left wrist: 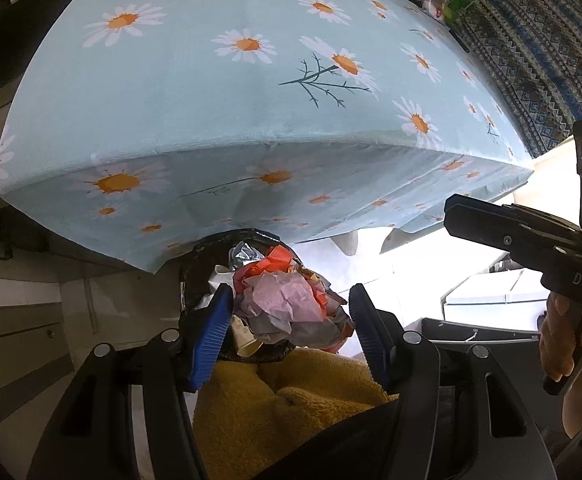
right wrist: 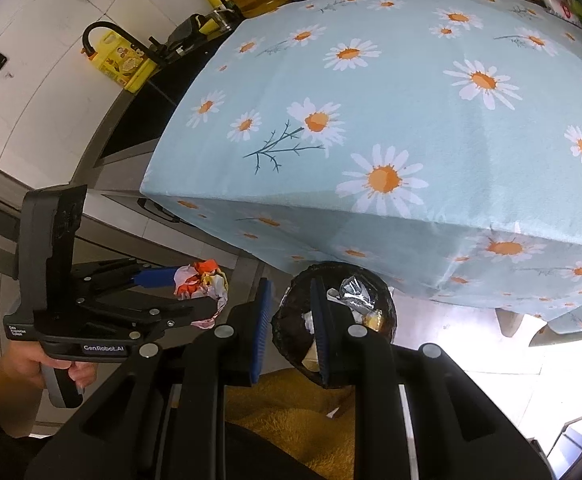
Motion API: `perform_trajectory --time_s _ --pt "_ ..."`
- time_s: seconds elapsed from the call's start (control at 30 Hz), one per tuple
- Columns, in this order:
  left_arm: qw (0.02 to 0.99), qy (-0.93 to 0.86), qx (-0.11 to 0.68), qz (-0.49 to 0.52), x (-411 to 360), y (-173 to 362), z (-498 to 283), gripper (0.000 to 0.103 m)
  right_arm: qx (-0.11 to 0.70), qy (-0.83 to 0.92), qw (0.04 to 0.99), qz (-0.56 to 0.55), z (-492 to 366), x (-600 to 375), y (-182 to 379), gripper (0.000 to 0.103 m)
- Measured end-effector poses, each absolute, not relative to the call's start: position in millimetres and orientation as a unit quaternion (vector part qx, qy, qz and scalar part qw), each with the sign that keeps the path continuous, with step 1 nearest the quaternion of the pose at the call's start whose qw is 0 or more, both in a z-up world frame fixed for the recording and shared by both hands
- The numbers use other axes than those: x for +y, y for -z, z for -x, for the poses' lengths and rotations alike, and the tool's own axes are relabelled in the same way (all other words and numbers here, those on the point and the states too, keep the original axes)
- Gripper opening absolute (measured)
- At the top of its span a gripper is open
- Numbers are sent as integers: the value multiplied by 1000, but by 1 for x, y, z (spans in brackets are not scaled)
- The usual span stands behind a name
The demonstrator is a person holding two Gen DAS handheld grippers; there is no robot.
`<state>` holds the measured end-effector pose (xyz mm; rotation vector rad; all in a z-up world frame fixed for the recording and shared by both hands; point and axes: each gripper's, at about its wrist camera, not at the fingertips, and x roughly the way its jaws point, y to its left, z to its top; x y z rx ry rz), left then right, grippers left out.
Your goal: Collect trash
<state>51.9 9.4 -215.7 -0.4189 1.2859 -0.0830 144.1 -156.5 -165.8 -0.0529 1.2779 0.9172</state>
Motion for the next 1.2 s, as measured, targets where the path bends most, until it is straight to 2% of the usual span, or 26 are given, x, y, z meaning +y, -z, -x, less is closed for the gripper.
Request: perform_trajectory --time_s 0.17,0.23,0.3,0.73,0.83,1.03,1.1,1.2 --pt "781 32 593 192 1 218 -50 59 573 -421 703 23 -143 -161 166 23" --pt "780 27 594 194 -2 219 -49 59 573 -422 702 25 -143 -163 168 26" --pt "780 21 594 197 -3 219 -49 64 572 -424 702 24 -142 -166 167 27" --pt "783 6 591 193 -20 213 -41 64 567 -427 704 13 -137 -187 166 28" --pt "786 2 589 190 -24 209 -40 64 564 -430 705 13 -134 -191 165 35" --pt "788 -9 586 191 -29 201 -38 64 564 -434 703 15 -133 -198 164 37" --pt "790 -13 583 189 -30 196 -37 70 562 -436 703 15 -133 -199 163 39" --pt "795 -21 577 184 -32 189 -36 71 560 -441 701 16 -133 -201 160 41"
